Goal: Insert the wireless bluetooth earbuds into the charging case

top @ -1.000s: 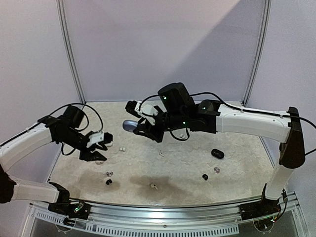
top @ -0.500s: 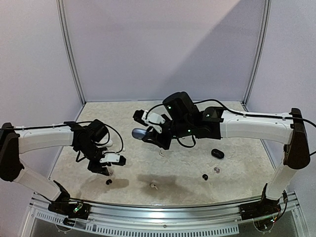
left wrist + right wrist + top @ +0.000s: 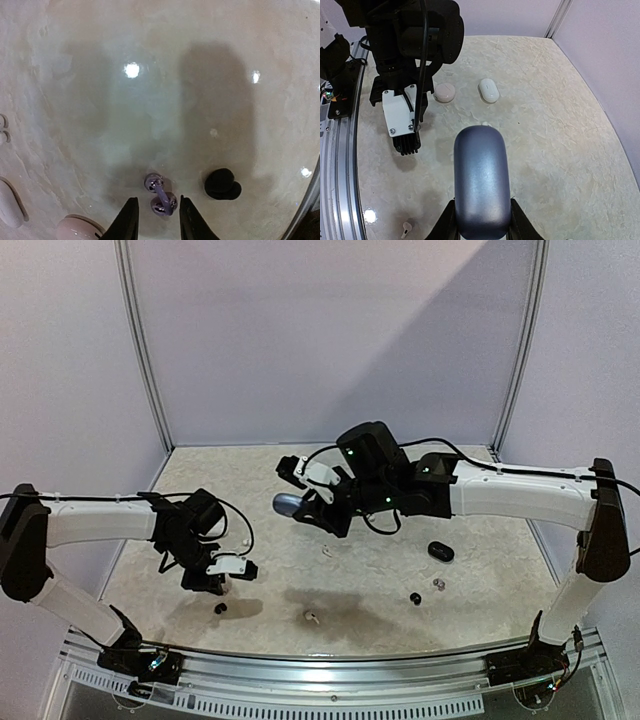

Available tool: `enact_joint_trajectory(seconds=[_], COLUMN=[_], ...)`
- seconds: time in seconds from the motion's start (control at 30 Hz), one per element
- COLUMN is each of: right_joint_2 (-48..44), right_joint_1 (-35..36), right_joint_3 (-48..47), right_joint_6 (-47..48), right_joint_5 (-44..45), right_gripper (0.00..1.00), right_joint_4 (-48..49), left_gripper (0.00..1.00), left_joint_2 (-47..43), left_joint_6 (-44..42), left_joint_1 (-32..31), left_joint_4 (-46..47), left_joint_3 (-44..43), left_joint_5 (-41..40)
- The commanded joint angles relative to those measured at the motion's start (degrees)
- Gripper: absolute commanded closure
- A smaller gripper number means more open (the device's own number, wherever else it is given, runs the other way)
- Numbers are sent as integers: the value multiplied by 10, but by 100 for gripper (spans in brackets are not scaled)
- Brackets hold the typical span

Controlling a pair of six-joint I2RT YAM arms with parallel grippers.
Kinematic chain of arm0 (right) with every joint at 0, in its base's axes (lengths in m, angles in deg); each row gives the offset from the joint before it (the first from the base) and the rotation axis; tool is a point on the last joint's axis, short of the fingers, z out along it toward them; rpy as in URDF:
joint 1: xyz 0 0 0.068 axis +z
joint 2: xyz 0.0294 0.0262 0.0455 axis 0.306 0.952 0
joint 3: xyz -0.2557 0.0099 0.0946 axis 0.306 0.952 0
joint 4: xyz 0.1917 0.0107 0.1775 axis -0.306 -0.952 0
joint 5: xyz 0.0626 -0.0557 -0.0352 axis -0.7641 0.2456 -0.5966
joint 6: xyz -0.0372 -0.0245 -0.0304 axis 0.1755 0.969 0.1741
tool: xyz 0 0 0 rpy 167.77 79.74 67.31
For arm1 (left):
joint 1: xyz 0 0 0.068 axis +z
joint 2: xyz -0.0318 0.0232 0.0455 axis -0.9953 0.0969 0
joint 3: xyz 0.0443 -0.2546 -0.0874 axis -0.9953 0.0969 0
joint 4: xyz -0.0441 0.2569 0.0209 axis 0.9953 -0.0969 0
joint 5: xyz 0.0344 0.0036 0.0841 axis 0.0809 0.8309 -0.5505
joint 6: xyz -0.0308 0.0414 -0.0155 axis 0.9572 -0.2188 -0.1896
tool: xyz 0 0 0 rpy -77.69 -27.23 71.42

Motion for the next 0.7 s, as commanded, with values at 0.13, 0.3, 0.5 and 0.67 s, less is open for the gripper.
enact_joint_trajectory(seconds=[0.13,0.3,0.5,0.67], right_joint_2=[-18,-19,-21,-21], right_joint_1=[-7,-7,-8,-8], right_joint_3=[8,4,5,6], right_joint_6=[0,0,0,1], right_joint_5=[-4,-3,0,1], right_gripper=[100,100,100,100], right_joint_4=[0,-3,-8,-7], left_gripper=[79,90,100,100], left_joint_2=[2,1,-2,-3], left_joint_6=[0,0,5,6], left_joint_1=[-9,-10,-11,-11], left_joint_4=[12,23,23,24], left_joint_3=[21,25,24,28], left_joint_5=[6,5,7,-6])
